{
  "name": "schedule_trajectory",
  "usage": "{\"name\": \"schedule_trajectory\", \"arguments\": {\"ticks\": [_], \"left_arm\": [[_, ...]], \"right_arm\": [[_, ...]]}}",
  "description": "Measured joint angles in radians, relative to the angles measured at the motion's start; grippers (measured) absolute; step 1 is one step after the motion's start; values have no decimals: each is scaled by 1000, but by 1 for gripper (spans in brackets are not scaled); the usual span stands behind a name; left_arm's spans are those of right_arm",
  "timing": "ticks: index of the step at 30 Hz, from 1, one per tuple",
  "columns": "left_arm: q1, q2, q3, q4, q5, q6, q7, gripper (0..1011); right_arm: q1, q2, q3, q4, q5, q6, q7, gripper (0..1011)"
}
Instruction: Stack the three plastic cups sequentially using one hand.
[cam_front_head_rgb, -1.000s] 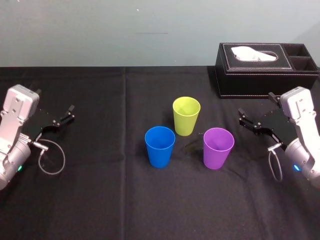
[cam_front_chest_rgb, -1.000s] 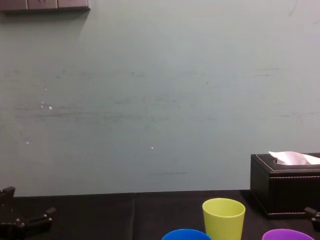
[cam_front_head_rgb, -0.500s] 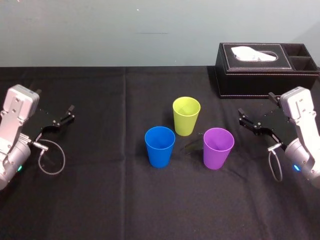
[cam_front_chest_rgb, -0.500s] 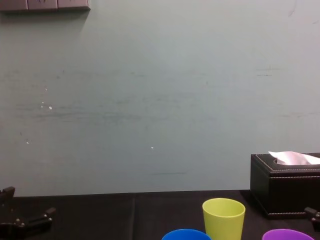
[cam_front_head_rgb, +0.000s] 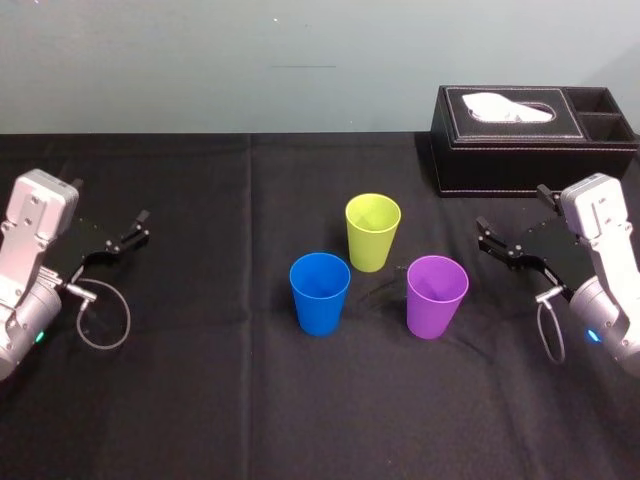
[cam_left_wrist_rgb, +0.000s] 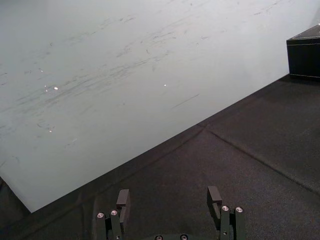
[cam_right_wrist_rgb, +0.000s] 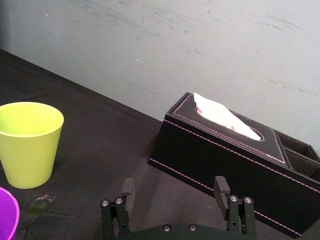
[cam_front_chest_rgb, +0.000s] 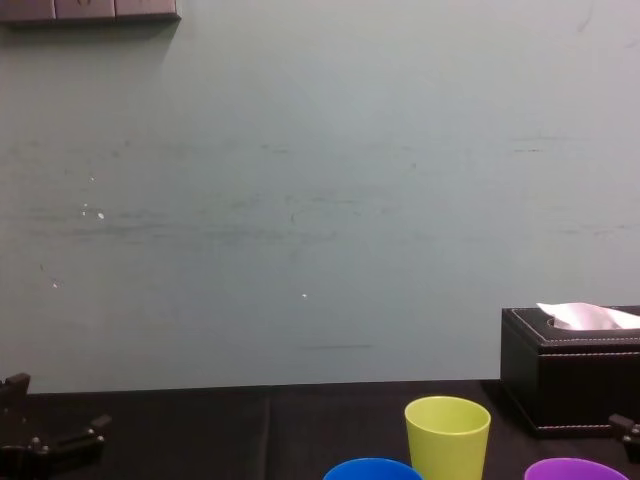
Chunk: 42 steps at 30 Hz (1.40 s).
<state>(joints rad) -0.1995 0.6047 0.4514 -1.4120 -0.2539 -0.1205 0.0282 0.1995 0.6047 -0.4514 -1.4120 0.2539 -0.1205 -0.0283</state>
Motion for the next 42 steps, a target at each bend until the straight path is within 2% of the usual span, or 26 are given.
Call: {"name": "schedule_trajectory", "arguments": {"ticks": [15,20,30,36,42], "left_arm": [[0,0,0,0,0,0,0,1011],[0,0,0,0,0,0,0,1011],[0,0,0,0,0,0,0,1011],[0,0,0,0,0,0,0,1011],[0,0,0,0,0,0,0,1011]], "right_arm": [[0,0,0,0,0,0,0,1003],[-13,-2,17,-14,5,6,9,1003],[-75,20,72,-114,38,70,26,1003],[-137,52,129,-215,83,157,33,1003],[-205,85,182,-301,123,191,56,1003]]}}
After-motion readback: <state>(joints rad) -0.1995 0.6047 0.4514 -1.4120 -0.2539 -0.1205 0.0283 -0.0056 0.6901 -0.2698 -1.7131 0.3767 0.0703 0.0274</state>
